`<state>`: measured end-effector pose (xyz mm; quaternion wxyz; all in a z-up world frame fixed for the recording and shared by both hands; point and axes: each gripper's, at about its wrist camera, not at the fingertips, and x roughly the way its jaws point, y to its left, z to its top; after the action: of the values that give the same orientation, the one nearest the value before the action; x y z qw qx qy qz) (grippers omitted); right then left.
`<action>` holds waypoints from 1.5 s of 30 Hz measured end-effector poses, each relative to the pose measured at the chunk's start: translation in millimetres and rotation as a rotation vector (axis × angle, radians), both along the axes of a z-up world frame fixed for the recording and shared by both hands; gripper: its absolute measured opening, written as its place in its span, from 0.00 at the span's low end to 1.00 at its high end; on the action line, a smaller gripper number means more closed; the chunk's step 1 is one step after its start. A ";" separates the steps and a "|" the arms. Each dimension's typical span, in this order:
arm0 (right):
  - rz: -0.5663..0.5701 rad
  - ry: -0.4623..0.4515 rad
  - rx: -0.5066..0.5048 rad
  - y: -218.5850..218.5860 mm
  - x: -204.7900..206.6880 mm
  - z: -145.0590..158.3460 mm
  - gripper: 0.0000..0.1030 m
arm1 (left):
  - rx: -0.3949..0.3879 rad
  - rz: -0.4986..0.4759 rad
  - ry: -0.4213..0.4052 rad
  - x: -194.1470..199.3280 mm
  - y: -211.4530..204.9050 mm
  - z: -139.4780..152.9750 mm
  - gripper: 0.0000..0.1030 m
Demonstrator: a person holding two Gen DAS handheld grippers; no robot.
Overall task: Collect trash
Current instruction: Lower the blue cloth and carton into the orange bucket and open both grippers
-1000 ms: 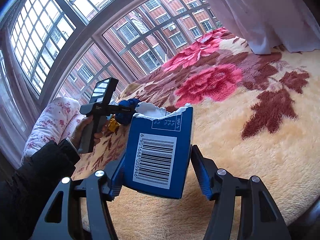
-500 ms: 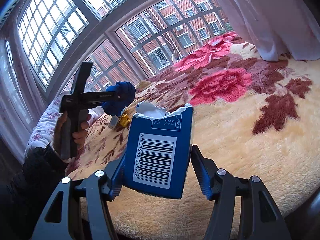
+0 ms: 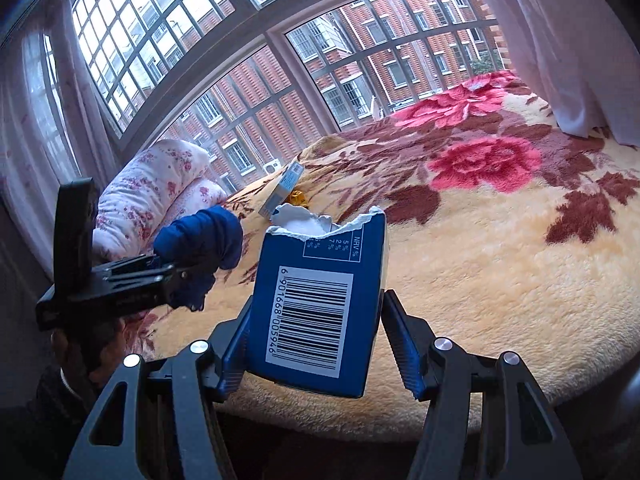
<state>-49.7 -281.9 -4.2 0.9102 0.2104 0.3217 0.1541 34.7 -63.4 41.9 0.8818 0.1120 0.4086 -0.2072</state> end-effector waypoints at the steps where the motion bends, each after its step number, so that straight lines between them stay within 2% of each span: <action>1: 0.009 0.001 -0.005 4.0 -2.2 0.3 0.58 | -0.002 -0.001 0.002 -10.0 2.7 -3.1 0.50; 11: 0.086 0.028 -0.056 35.9 -25.9 -0.6 0.58 | -0.051 0.038 0.056 -71.9 30.1 -31.5 0.50; 16: 0.125 0.043 -0.092 47.8 -40.6 -2.7 0.58 | -0.024 0.063 0.067 -97.0 40.2 -48.4 0.50; 26: 0.232 0.132 -0.126 68.7 -73.6 -25.8 0.58 | 0.011 0.044 0.198 -136.4 50.5 -104.7 0.50; 35: 0.326 0.282 -0.135 82.7 -86.1 -73.2 0.58 | 0.051 0.069 0.306 -142.8 56.5 -149.0 0.51; 45: 0.441 0.384 -0.201 110.7 -85.4 -113.8 0.59 | 0.105 0.106 0.489 -139.5 60.7 -208.9 0.51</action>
<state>-135.1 -171.3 -118.0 0.7936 0.0696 0.5395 0.2727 -104.8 -2.8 -166.9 0.7592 0.0827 0.6254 -0.1599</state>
